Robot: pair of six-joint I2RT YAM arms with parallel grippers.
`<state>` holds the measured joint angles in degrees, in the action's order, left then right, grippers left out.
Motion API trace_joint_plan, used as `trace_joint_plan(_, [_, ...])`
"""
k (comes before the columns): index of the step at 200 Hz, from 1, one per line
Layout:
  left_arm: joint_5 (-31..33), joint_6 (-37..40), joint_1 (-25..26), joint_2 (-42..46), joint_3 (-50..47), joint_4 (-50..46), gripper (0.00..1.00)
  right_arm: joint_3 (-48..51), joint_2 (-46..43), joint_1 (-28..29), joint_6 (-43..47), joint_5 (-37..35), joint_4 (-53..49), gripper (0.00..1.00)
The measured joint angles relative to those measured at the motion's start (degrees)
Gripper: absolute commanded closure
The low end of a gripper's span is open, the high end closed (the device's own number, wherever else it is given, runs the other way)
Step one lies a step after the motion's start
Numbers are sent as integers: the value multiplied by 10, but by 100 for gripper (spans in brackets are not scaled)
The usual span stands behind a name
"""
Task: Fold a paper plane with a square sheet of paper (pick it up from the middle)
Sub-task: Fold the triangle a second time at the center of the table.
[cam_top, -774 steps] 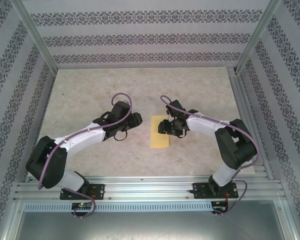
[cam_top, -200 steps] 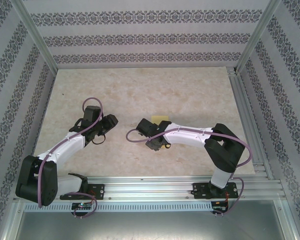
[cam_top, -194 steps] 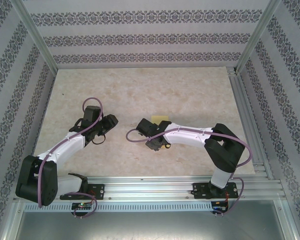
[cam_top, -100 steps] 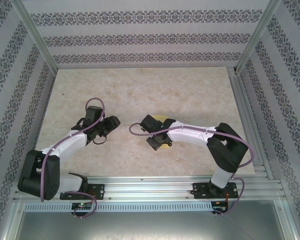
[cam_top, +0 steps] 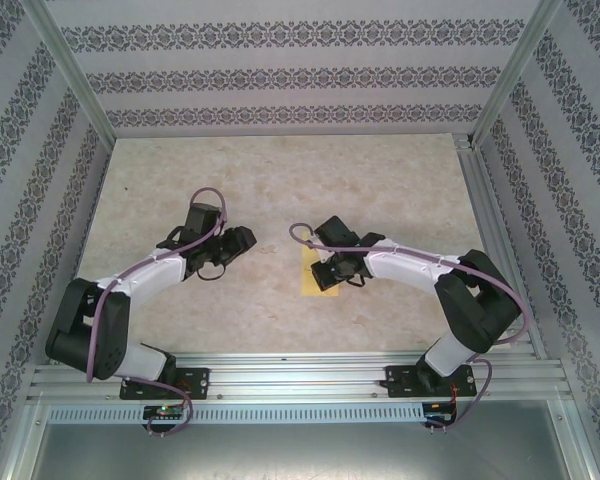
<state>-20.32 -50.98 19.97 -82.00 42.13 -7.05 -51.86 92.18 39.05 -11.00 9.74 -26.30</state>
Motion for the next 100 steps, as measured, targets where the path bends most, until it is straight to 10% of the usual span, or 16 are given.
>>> trace_joint_plan(100, [-34, -2, 128, -157, 131, 21, 65, 42, 4, -120, -30, 181, 87, 90])
